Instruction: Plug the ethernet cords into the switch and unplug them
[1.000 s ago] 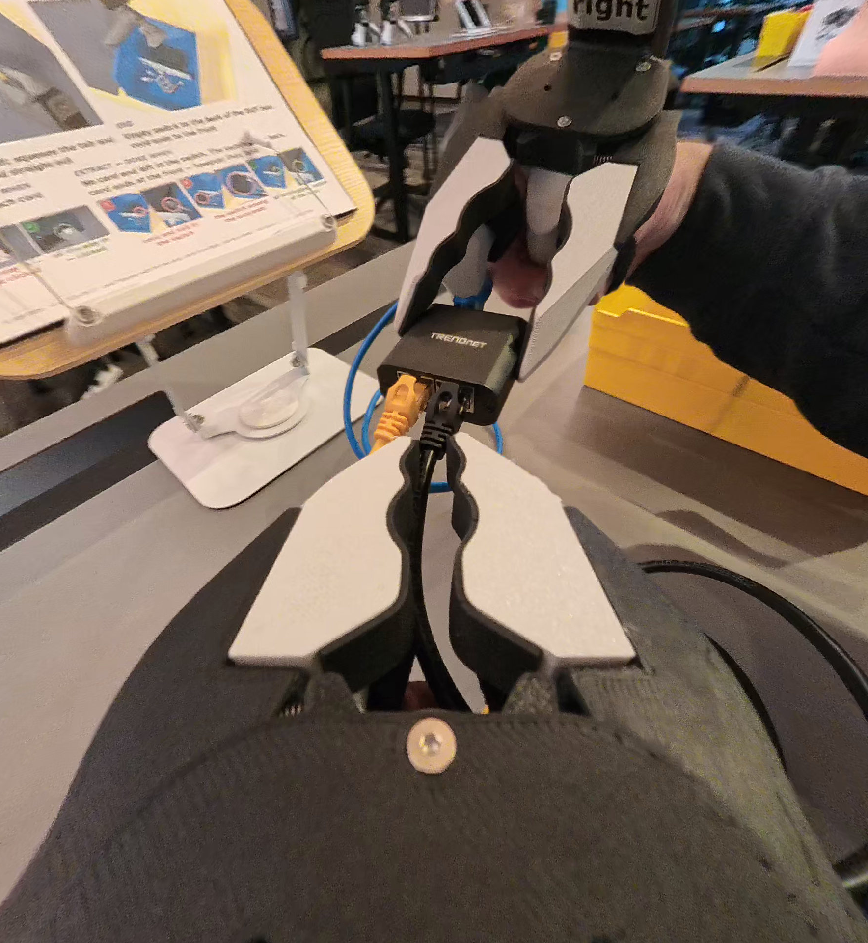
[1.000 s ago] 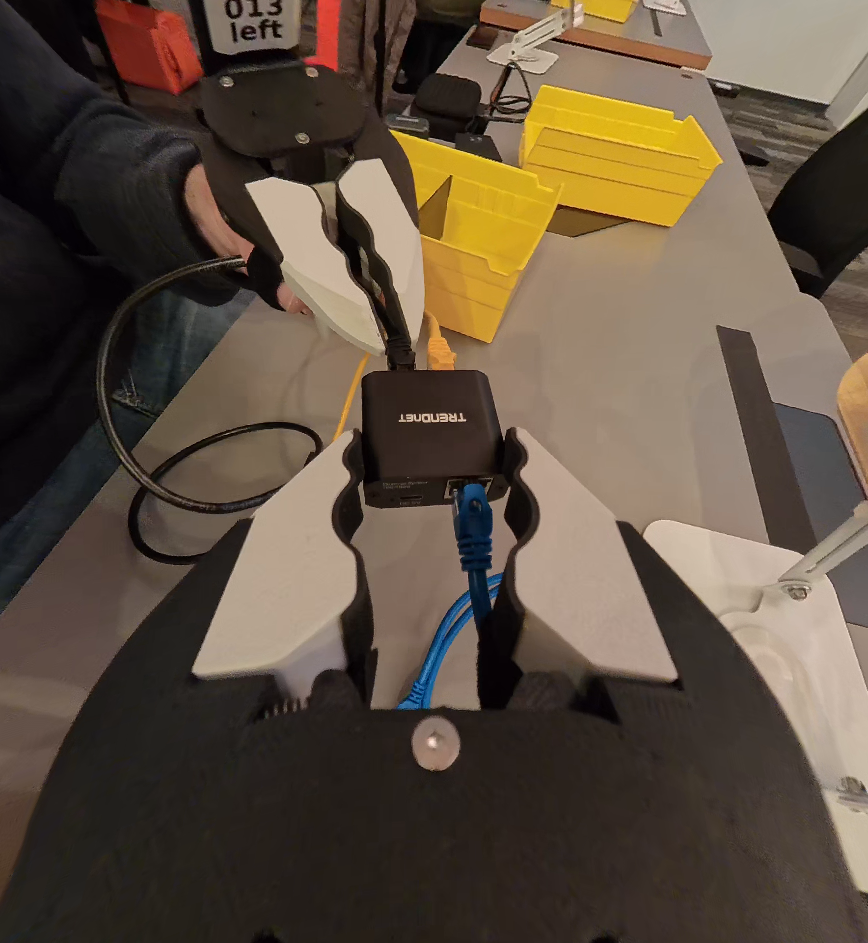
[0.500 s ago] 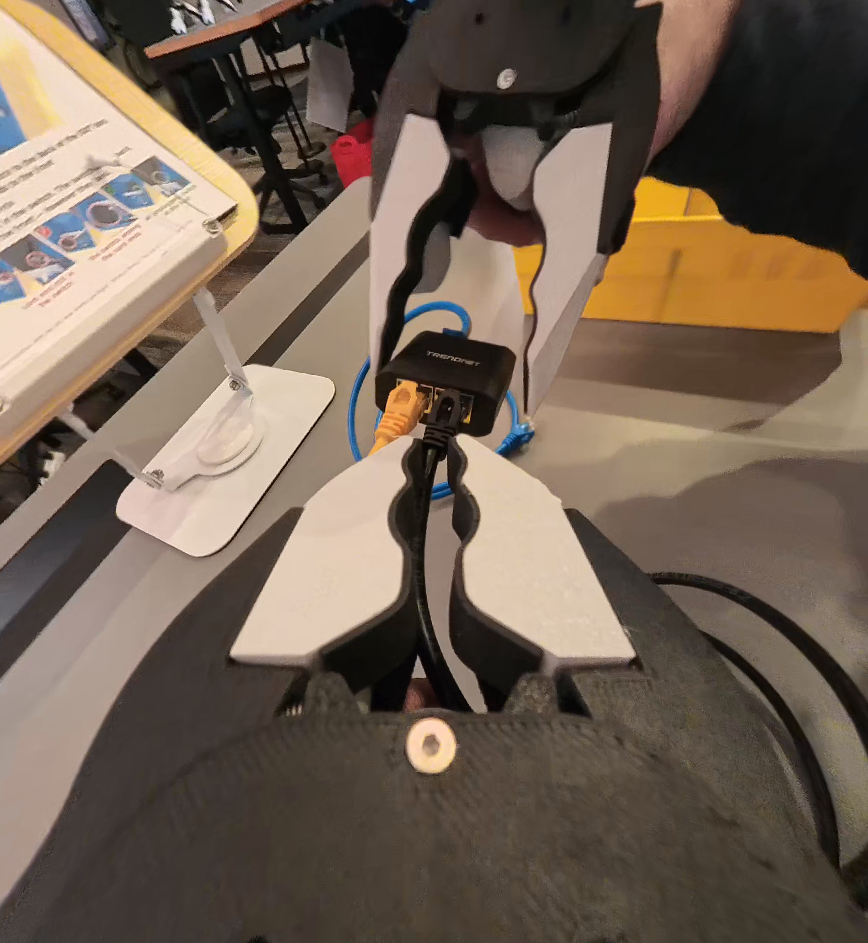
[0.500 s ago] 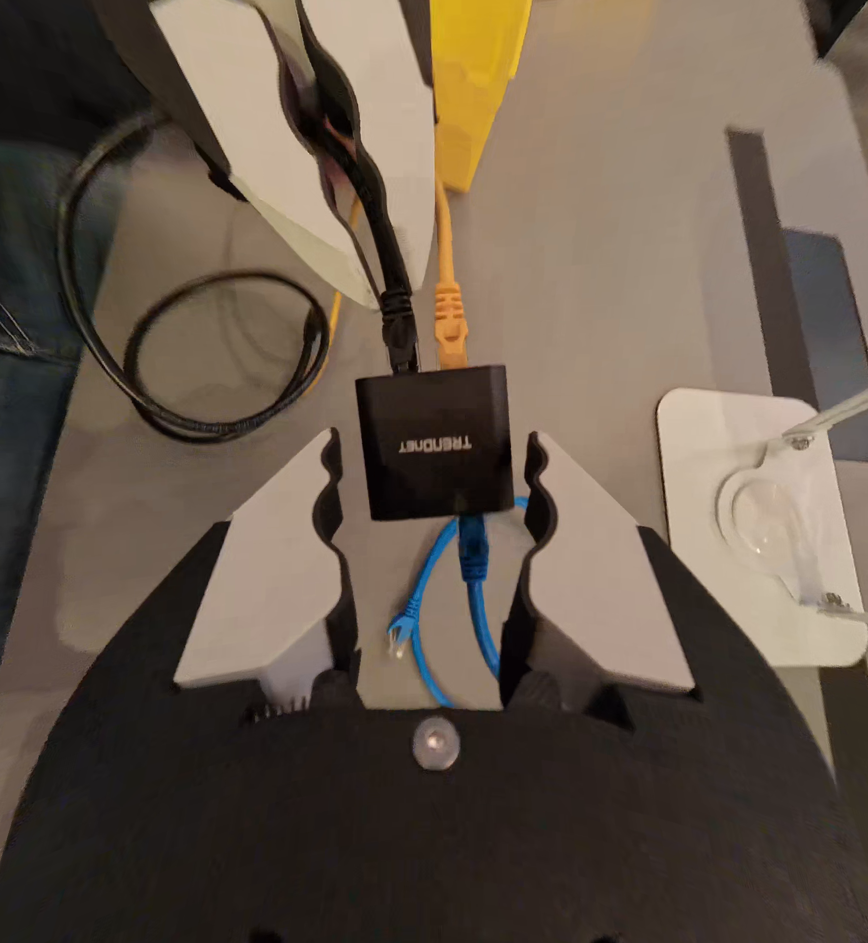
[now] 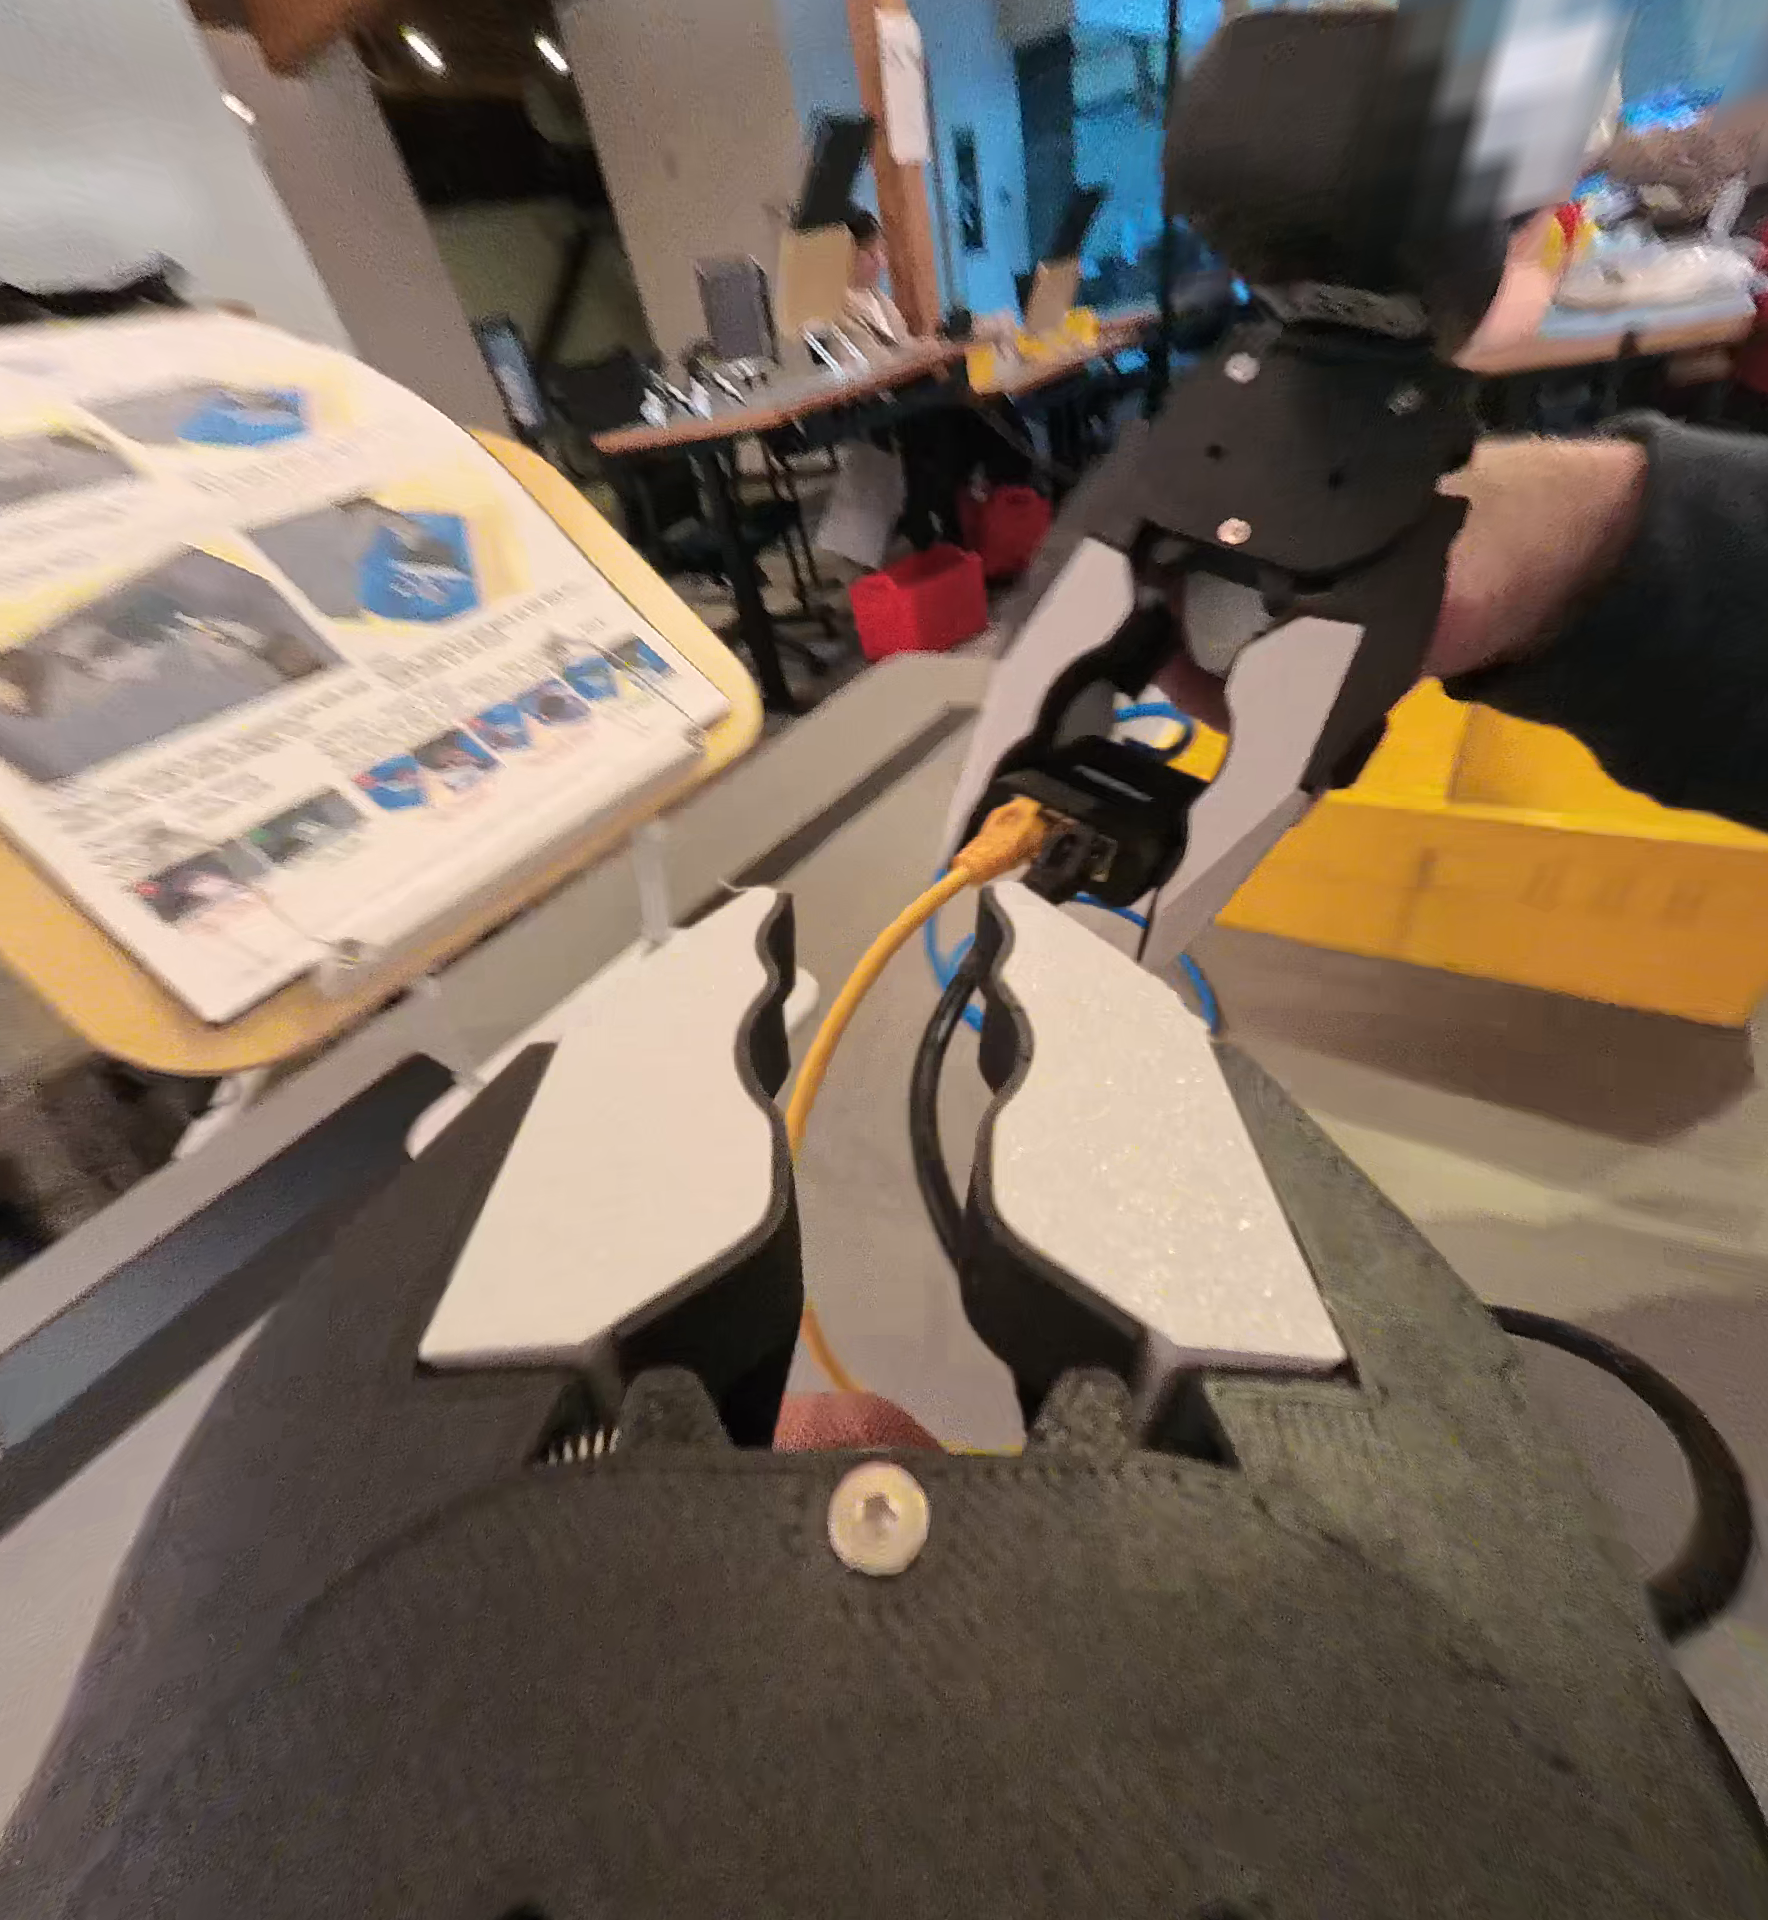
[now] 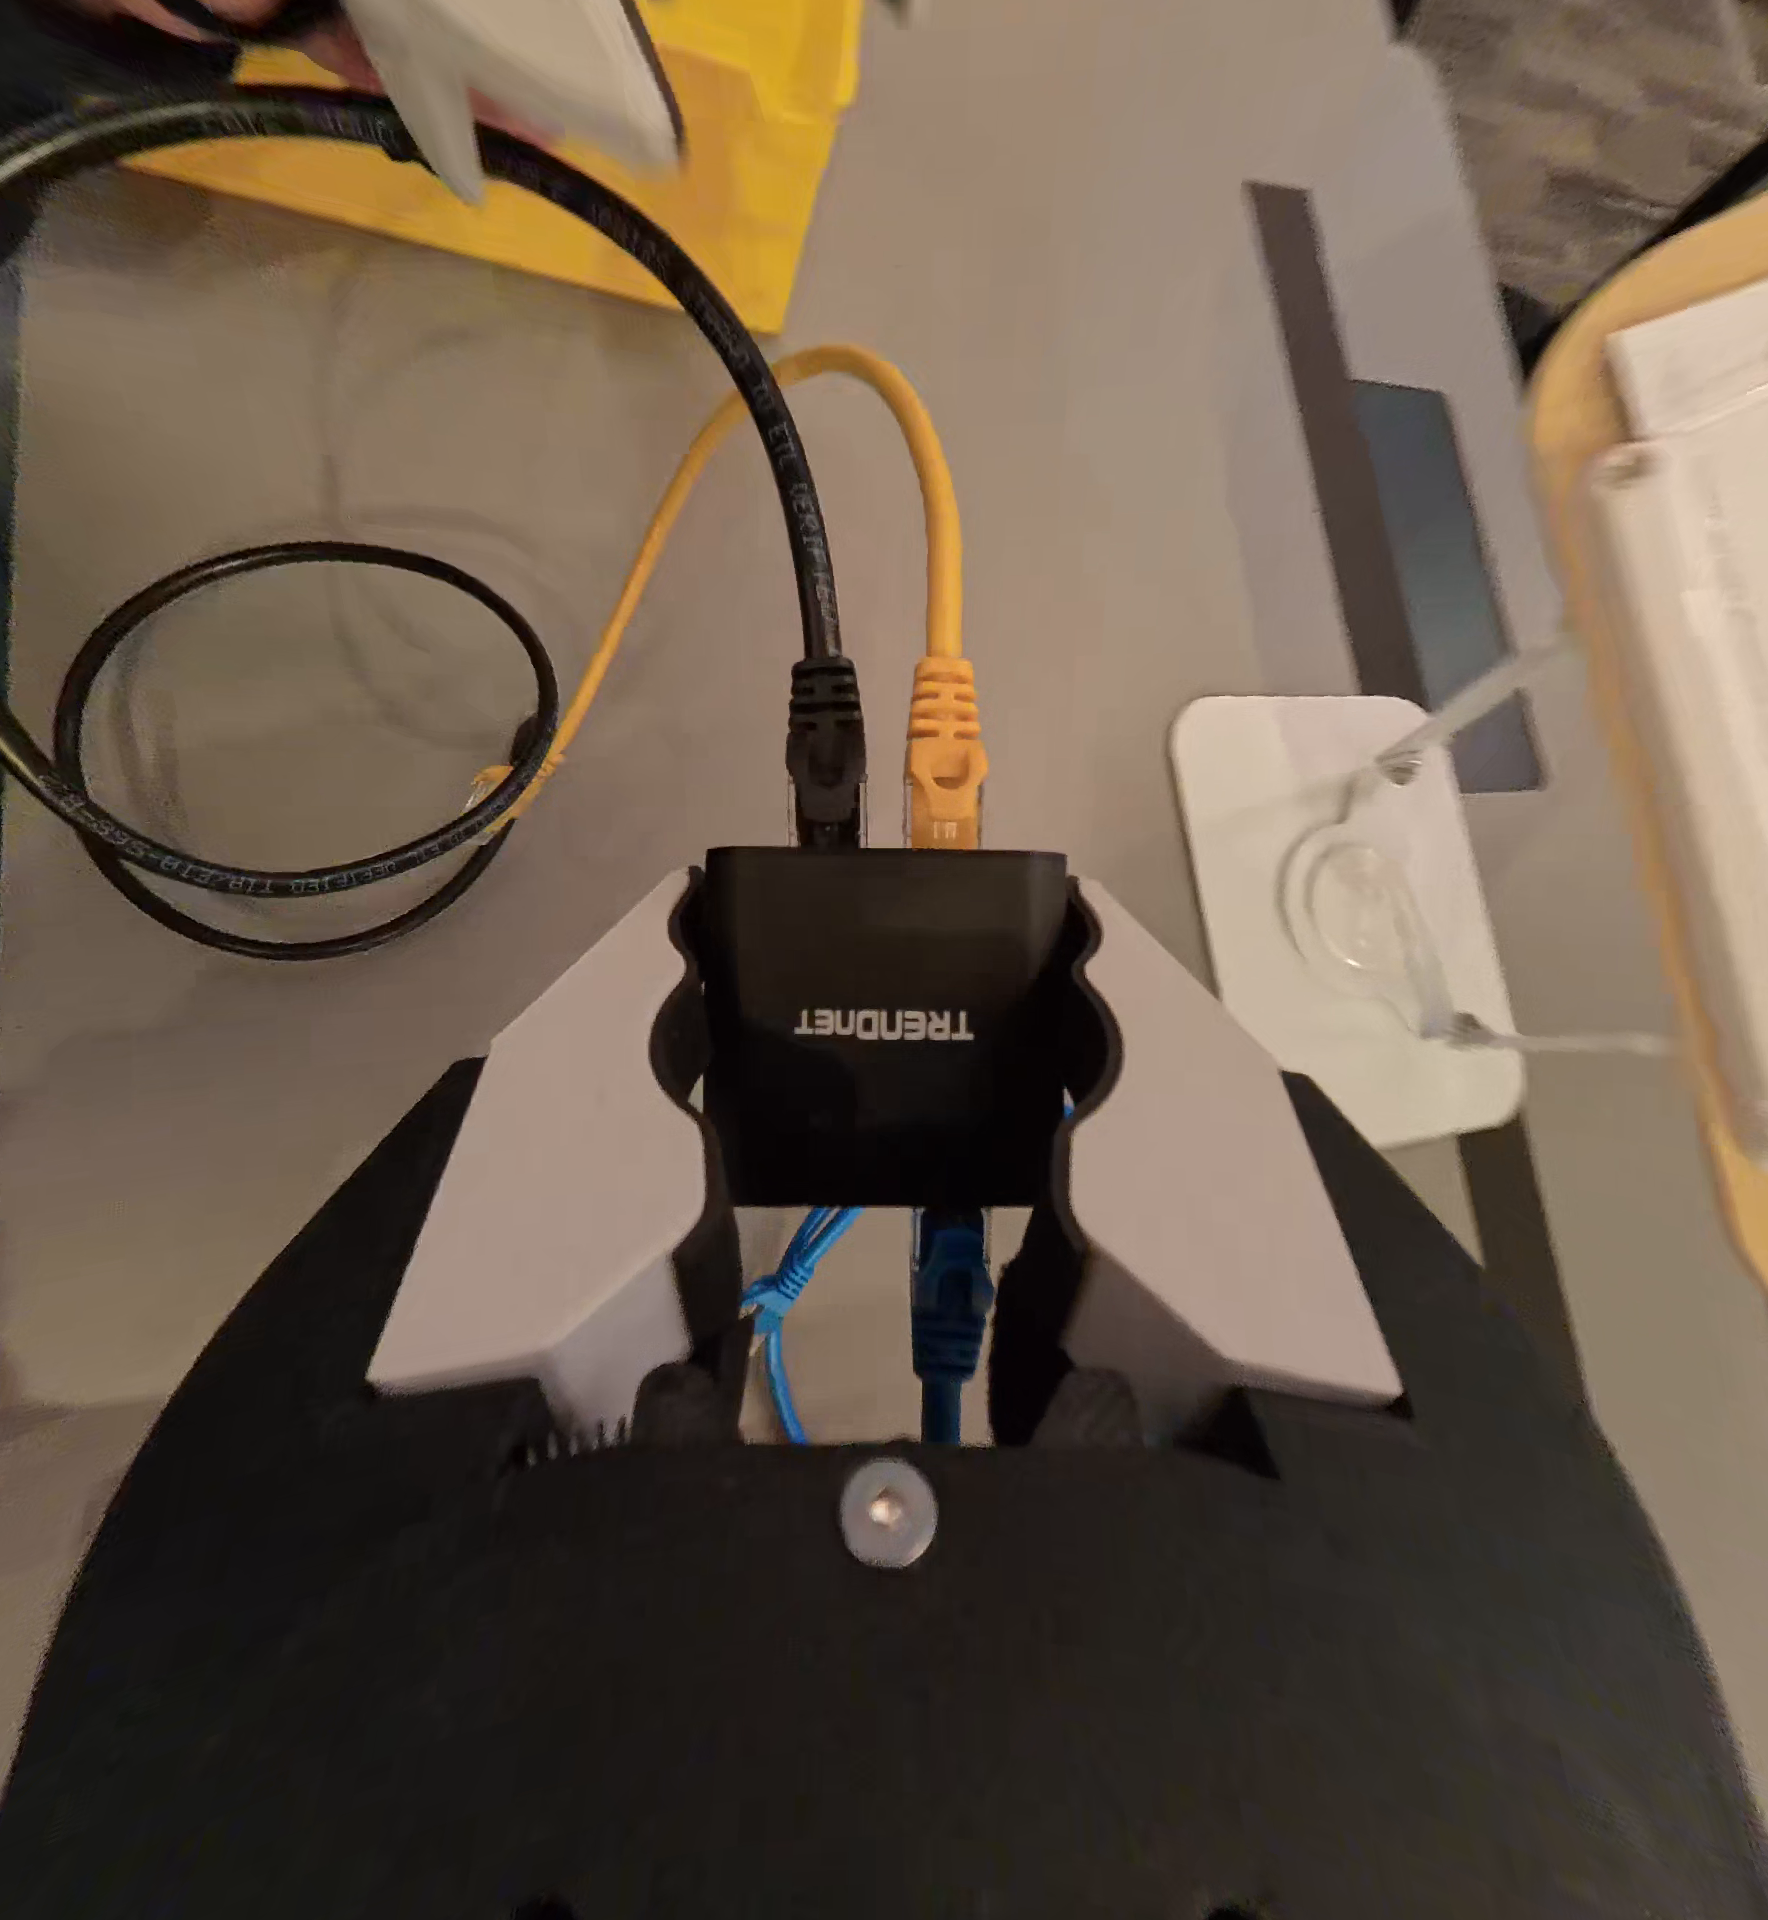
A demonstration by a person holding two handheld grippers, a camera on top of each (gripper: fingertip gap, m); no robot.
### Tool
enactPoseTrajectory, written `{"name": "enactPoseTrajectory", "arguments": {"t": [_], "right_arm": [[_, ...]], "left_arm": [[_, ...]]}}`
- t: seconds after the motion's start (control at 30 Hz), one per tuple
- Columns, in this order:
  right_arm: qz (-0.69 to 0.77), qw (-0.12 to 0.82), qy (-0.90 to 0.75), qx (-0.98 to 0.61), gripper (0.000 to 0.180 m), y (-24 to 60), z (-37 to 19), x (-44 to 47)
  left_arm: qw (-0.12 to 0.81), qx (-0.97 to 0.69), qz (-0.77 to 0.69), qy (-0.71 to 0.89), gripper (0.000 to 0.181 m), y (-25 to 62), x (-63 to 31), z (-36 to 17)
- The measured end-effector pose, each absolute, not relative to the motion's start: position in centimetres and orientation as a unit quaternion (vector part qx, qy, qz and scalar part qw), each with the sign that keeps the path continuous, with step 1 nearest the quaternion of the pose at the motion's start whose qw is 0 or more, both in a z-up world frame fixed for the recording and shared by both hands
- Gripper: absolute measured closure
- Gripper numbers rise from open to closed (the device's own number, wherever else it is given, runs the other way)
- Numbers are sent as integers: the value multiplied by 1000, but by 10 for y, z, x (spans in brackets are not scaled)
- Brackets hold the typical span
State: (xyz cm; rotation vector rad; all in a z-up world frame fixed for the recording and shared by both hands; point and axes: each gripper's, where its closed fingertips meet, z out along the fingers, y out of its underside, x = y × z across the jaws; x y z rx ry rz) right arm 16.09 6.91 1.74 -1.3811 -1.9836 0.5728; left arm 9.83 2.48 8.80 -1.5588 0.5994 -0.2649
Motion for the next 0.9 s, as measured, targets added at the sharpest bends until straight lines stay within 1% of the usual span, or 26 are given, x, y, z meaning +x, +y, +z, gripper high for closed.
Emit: {"name": "enactPoseTrajectory", "arguments": {"t": [0.17, 0.27, 0.33, 0.4, 0.47, 0.57, 0.73, 0.8, 0.9], "right_arm": [[207, 397, -696, -562, 115, 104, 86, 185], [200, 440, -654, -581, 115, 124, 134, 207], [198, 475, -618, -595, 115, 139, 168, 224], [212, 506, -573, -609, 115, 150, 201, 243], [229, 539, -523, -619, 115, 158, 231, 264], [232, 569, -476, -629, 115, 164, 262, 297], [214, 587, -429, -652, 115, 168, 276, 336], [203, 587, -420, -661, 115, 170, 266, 345], [207, 581, -393, -682, 116, 182, 234, 357]], "left_arm": [[745, -638, -106, 165, 149, 4, 48, 142], [782, -601, -136, 94, 154, -13, 24, 154], [788, -596, -136, 75, 157, -18, 17, 146], [776, -615, -120, 73, 157, -14, 16, 126], [767, -623, -138, 66, 158, -11, 20, 110], [751, -641, -146, 68, 159, -2, 30, 86], [719, -669, -167, 90, 158, 14, 57, 52], [709, -677, -176, 92, 157, 19, 65, 41], [693, -689, -186, 98, 157, 23, 76, 25]]}}
